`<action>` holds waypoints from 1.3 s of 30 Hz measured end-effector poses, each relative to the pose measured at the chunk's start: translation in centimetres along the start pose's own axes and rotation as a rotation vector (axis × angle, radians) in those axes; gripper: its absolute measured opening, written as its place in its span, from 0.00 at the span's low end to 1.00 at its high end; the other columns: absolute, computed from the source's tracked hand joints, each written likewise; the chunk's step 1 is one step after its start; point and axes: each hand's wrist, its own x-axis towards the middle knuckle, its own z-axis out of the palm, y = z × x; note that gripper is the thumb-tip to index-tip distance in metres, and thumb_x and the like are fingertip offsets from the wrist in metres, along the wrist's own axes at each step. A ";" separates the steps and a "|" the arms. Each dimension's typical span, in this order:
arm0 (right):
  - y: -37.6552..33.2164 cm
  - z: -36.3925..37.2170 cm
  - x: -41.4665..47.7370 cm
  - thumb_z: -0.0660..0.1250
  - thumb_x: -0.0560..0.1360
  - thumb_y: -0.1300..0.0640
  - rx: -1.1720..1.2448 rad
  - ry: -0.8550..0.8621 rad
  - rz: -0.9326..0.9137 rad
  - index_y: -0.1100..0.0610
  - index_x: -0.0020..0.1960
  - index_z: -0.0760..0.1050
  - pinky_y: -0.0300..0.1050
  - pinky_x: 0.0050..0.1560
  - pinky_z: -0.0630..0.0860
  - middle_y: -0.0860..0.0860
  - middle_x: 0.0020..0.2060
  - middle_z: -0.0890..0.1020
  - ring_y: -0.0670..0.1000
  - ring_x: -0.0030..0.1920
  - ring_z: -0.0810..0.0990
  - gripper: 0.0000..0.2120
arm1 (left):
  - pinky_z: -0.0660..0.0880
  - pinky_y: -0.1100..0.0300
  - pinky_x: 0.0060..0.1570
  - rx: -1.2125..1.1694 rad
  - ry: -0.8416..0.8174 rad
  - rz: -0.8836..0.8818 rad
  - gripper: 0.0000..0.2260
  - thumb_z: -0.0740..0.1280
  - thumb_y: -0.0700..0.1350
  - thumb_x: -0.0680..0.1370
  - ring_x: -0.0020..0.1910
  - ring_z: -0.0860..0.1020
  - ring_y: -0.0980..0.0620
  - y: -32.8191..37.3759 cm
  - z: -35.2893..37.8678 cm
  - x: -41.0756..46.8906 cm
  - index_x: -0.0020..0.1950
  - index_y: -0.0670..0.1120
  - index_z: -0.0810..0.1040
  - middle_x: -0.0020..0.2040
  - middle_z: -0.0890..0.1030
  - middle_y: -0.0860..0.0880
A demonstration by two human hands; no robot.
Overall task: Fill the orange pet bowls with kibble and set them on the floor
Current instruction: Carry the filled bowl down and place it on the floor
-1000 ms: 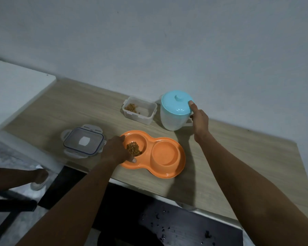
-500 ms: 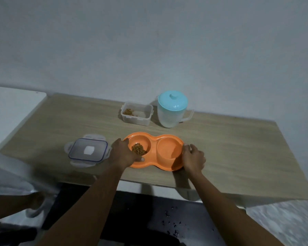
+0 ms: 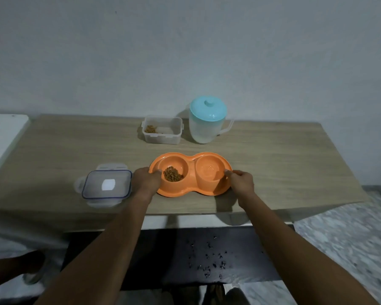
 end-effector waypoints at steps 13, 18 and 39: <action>-0.6 -4.7 -1.7 0.75 0.75 0.51 0.275 0.007 -0.036 0.61 0.66 0.79 0.58 0.64 0.79 0.56 0.57 0.84 0.58 0.59 0.82 0.23 | 0.67 0.59 0.34 -0.148 0.029 0.087 0.08 0.70 0.48 0.77 0.42 0.78 0.46 3.0 0.8 -2.8 0.41 0.45 0.77 0.39 0.80 0.47; -0.4 -10.6 -2.1 0.75 0.76 0.51 0.336 0.014 -0.086 0.61 0.67 0.78 0.60 0.64 0.79 0.57 0.58 0.84 0.58 0.59 0.82 0.23 | 0.69 0.57 0.38 -0.196 0.051 0.120 0.12 0.71 0.50 0.74 0.43 0.80 0.44 5.9 3.1 -7.5 0.37 0.42 0.77 0.36 0.80 0.47; 5.8 -54.5 1.2 0.75 0.75 0.56 0.437 0.176 -0.224 0.62 0.52 0.82 0.54 0.53 0.80 0.58 0.50 0.84 0.54 0.48 0.81 0.11 | 0.74 0.48 0.60 -0.265 -0.241 0.298 0.35 0.71 0.57 0.63 0.63 0.77 0.40 19.1 30.5 -34.3 0.64 0.37 0.76 0.63 0.79 0.39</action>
